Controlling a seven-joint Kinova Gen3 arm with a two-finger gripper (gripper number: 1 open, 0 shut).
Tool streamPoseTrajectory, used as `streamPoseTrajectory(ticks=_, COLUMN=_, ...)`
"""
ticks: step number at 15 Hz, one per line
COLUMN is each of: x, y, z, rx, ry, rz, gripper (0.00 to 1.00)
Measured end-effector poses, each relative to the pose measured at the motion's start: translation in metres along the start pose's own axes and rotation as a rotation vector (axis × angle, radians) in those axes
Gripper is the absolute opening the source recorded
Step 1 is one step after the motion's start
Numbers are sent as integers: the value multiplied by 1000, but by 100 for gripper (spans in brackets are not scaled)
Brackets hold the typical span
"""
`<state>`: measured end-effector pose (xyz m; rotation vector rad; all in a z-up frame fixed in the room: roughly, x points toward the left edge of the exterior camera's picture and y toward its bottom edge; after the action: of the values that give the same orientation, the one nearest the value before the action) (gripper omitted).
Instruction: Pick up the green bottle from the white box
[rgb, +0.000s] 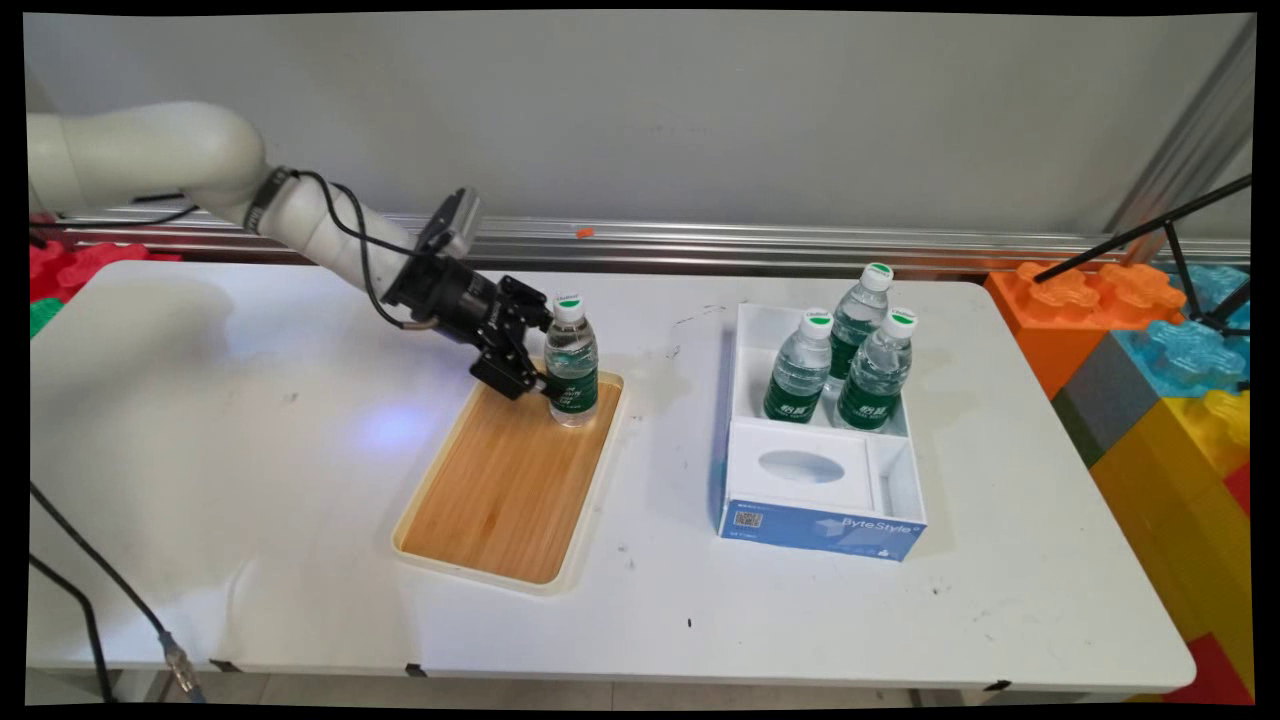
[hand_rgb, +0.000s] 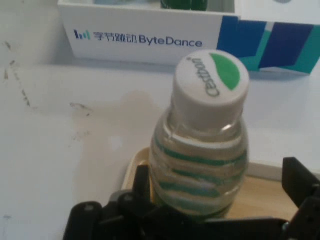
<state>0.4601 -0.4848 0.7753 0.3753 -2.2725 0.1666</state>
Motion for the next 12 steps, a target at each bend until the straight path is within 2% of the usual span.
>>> streamPoseTrajectory(ticks=2, x=9, y=3, z=-10, rx=5, ry=-10, rz=-7, gripper=100)
streamPoseTrajectory(ticks=7, x=52, y=10, z=-34, rx=44, ry=-17, rz=-46, gripper=100)
streamPoseTrajectory(ticks=12, x=101, y=13, z=-30, rx=65, ry=-4, rz=-75, gripper=100)
